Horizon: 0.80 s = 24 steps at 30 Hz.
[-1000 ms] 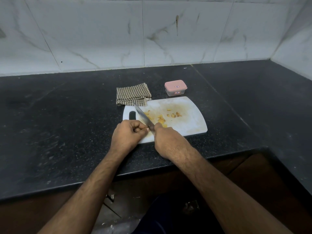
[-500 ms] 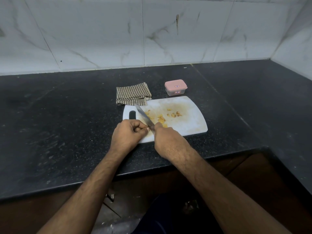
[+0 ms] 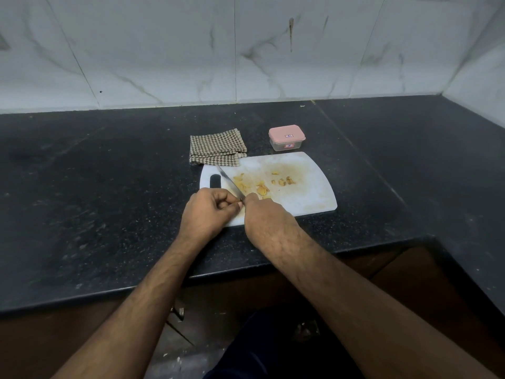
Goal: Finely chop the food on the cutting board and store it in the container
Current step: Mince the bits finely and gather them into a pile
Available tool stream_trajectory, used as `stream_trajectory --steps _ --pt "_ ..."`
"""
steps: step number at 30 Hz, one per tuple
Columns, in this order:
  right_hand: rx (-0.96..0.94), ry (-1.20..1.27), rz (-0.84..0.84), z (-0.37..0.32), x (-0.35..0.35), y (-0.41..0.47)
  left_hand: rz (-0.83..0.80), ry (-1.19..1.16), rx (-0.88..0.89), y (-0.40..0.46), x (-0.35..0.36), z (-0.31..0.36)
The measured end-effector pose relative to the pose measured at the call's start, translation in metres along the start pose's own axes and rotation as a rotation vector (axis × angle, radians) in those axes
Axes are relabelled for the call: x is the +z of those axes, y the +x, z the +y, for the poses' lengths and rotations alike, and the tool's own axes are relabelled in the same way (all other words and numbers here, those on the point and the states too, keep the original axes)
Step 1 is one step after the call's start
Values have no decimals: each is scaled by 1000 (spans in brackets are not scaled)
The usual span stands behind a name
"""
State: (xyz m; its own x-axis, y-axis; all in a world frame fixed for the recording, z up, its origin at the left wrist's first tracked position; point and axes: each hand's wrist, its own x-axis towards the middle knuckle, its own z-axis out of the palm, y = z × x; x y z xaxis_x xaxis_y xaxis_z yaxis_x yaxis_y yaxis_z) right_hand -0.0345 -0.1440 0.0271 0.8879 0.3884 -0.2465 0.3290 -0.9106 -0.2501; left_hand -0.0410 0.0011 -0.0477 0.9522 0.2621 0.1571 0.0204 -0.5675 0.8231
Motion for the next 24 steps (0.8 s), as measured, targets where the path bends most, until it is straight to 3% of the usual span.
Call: stream_trajectory --steps 24 --pt "16 -47 -46 -3 -14 -20 43 4 -23 4 -1 1"
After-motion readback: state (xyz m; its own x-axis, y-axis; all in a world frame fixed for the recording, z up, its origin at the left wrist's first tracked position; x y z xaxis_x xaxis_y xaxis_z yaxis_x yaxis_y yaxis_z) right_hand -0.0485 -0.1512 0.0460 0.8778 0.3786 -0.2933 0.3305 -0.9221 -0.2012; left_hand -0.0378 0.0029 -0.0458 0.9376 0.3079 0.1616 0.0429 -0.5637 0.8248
